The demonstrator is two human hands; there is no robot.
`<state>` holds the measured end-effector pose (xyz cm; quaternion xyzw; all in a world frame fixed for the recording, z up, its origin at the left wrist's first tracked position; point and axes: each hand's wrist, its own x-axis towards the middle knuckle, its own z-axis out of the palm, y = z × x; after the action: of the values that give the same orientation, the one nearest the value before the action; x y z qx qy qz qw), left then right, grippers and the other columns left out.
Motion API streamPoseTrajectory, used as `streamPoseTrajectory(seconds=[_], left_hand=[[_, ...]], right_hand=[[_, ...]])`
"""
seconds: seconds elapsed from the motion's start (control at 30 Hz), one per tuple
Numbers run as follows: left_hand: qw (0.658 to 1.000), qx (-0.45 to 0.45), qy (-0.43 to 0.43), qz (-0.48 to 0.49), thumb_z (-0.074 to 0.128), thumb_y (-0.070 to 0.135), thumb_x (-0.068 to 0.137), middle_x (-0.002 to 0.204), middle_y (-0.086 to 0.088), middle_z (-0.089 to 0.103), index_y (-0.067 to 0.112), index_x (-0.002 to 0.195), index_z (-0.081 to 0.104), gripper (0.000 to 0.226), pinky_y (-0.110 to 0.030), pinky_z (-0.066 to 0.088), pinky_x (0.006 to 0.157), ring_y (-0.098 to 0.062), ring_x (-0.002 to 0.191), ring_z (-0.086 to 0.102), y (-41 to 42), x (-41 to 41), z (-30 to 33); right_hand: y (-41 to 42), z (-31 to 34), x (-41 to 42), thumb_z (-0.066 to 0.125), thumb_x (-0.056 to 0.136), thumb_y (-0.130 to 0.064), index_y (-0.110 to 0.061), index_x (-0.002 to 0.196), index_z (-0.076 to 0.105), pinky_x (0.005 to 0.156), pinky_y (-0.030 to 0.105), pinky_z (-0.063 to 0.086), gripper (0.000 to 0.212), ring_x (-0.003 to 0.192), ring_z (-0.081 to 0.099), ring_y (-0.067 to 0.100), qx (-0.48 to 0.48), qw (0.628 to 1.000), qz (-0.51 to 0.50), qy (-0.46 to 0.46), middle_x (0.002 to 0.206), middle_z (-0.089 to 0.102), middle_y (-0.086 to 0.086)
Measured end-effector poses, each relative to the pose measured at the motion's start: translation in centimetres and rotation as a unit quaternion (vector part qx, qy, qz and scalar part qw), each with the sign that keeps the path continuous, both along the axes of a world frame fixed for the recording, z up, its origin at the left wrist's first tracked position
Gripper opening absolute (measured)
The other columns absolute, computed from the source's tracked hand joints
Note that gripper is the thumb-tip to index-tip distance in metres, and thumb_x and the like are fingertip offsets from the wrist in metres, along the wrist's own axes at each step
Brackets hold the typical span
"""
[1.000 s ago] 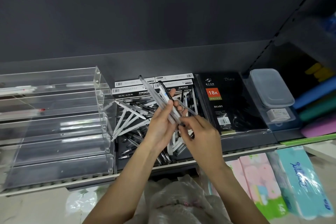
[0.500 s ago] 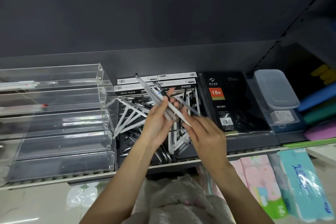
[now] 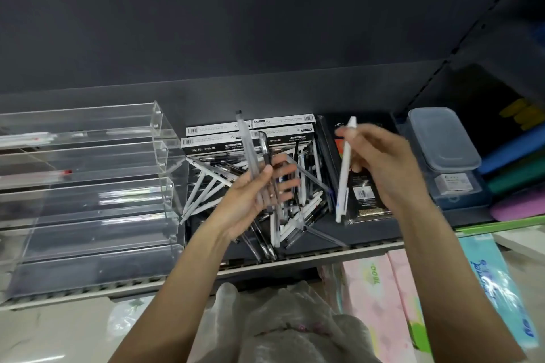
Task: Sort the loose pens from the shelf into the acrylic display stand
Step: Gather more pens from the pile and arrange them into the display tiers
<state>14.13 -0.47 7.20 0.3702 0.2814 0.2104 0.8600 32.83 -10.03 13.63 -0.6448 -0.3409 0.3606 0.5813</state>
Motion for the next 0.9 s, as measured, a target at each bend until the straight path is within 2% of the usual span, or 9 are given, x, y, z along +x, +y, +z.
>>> streamPoseTrajectory(seconds=[0.13, 0.27, 0.4, 0.5, 0.6, 0.67, 0.8, 0.9], left_hand=[[0.998, 0.012, 0.010, -0.068, 0.047, 0.021, 0.089, 0.121, -0.011, 0.065, 0.014, 0.121, 0.057, 0.034, -0.042, 0.054, 0.090, -0.028, 0.108, 0.064, -1.2, 0.5, 0.2], [0.996, 0.027, 0.005, -0.085, 0.047, 0.022, 0.090, 0.117, -0.011, 0.067, 0.012, 0.121, 0.055, 0.034, -0.044, 0.052, 0.093, -0.031, 0.109, 0.064, -2.0, 0.6, 0.4], [0.997, 0.025, 0.021, -0.072, 0.048, 0.024, 0.088, 0.095, -0.006, 0.073, 0.012, 0.111, 0.056, 0.028, -0.032, 0.057, 0.075, -0.024, 0.090, 0.070, -2.3, 0.4, 0.2], [0.996, 0.011, 0.013, -0.082, 0.048, 0.024, 0.089, 0.074, 0.001, 0.065, 0.005, 0.112, 0.053, 0.030, -0.039, 0.057, 0.082, -0.016, 0.073, 0.065, -2.4, 0.1, -0.2], [0.996, 0.002, -0.001, -0.094, 0.047, 0.021, 0.091, 0.065, 0.004, 0.053, 0.005, 0.114, 0.057, 0.030, -0.032, 0.058, 0.075, -0.011, 0.062, 0.055, -2.6, 0.0, 0.0], [0.994, 0.006, -0.001, -0.113, 0.046, 0.022, 0.091, 0.063, 0.005, 0.050, 0.005, 0.116, 0.057, 0.032, -0.025, 0.055, 0.067, -0.009, 0.060, 0.053, -2.8, 0.2, 0.4], [0.992, 0.010, 0.000, -0.125, 0.047, 0.022, 0.091, 0.064, 0.007, 0.050, 0.002, 0.123, 0.056, 0.039, -0.021, 0.051, 0.061, -0.007, 0.058, 0.050, -2.9, 0.2, 0.5], [0.992, 0.008, 0.001, -0.125, 0.046, 0.020, 0.092, 0.064, 0.006, 0.050, 0.003, 0.122, 0.057, 0.037, -0.021, 0.048, 0.057, -0.008, 0.057, 0.048, -3.0, 0.0, 0.3]], right_hand=[[3.1, 0.1, -1.2, 0.069, 0.084, -0.020, -0.005, 0.089, 0.071, 0.056, 0.020, 0.050, 0.016, 0.059, 0.062, 0.012, -0.042, 0.990, 0.087, -0.103, 0.071, 0.067, 0.003], [4.0, -1.2, -2.4, 0.074, 0.079, -0.021, -0.015, 0.089, 0.071, 0.060, 0.028, 0.057, 0.012, 0.064, 0.068, 0.019, -0.055, 0.982, 0.112, -0.139, 0.077, 0.070, 0.003], [4.2, -1.8, -2.3, 0.075, 0.078, -0.022, -0.028, 0.099, 0.067, 0.065, 0.023, 0.054, 0.023, 0.068, 0.064, 0.008, -0.073, 0.968, 0.158, -0.182, 0.083, 0.068, -0.001], [4.4, -1.7, -1.9, 0.073, 0.080, -0.017, -0.023, 0.108, 0.065, 0.064, 0.018, 0.052, 0.030, 0.077, 0.062, 0.005, -0.087, 0.963, 0.216, -0.138, 0.091, 0.066, 0.003], [5.1, -0.9, -1.6, 0.070, 0.082, -0.022, -0.028, 0.114, 0.061, 0.084, 0.020, 0.049, 0.034, 0.098, 0.062, 0.001, -0.075, 0.958, 0.243, -0.131, 0.105, 0.068, -0.004], [5.7, -0.4, -1.7, 0.068, 0.084, -0.021, -0.023, 0.119, 0.060, 0.093, 0.023, 0.047, 0.036, 0.102, 0.062, 0.004, -0.061, 0.959, 0.255, -0.109, 0.105, 0.069, -0.001], [6.6, 0.1, -2.0, 0.066, 0.085, -0.013, -0.015, 0.106, 0.063, 0.082, 0.015, 0.048, 0.021, 0.086, 0.068, 0.007, -0.028, 0.958, 0.269, -0.096, 0.086, 0.072, -0.002], [7.0, 0.4, -1.6, 0.063, 0.087, -0.014, -0.019, 0.098, 0.063, 0.072, 0.010, 0.045, 0.012, 0.081, 0.066, 0.003, 0.002, 0.978, 0.192, -0.080, 0.084, 0.070, -0.004]])
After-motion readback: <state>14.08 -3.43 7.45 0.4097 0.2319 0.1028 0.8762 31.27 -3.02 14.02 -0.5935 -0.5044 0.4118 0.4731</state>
